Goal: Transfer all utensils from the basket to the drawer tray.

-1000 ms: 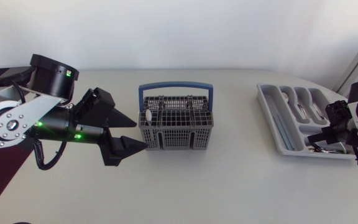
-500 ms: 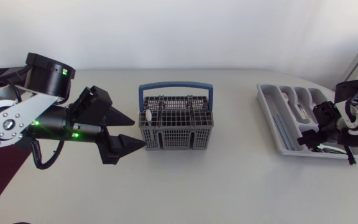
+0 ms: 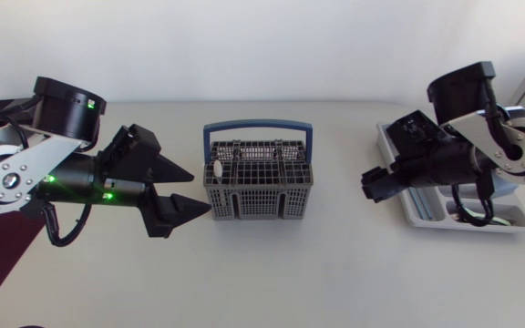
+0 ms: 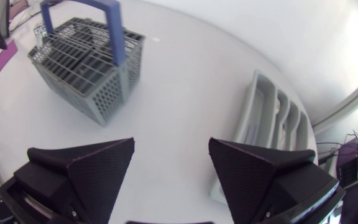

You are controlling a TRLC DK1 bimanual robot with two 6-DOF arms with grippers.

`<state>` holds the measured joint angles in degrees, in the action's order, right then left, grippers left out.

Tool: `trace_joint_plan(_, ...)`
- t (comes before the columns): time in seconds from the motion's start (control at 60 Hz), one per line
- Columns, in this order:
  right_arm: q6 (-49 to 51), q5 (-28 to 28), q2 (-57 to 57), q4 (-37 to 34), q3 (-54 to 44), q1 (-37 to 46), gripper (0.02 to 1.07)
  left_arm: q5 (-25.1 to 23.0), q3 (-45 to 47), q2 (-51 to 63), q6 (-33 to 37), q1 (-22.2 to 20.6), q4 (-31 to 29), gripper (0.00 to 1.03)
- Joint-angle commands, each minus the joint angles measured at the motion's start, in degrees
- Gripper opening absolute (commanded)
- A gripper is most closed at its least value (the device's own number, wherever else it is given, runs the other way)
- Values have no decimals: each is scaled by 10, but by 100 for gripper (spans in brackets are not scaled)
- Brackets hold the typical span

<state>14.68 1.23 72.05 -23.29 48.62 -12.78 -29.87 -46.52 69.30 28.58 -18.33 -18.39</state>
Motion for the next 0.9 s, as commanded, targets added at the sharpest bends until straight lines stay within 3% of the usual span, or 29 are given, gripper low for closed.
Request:
trace_joint_plan(0.0,-55,-15,8,-19,43,-62,89,2,20,-6,10,9,7,95)
trace_joint_plan(0.167,-98,-22,41,-25,109,-153,89,2,32,-3,21,22,24,95)
trace_joint_plan(0.517,-142,-113,169,-19,220,-205,88,1,37,46,23,48,85,95)
trace_joint_plan(0.633,-154,-123,215,-11,252,-222,79,-4,35,65,23,53,104,95)
trace_joint_plan(0.767,-173,-123,256,-6,284,-243,77,-14,28,86,32,65,114,95)
trace_joint_plan(0.883,-181,-116,283,11,298,-261,70,-22,24,107,39,79,123,95)
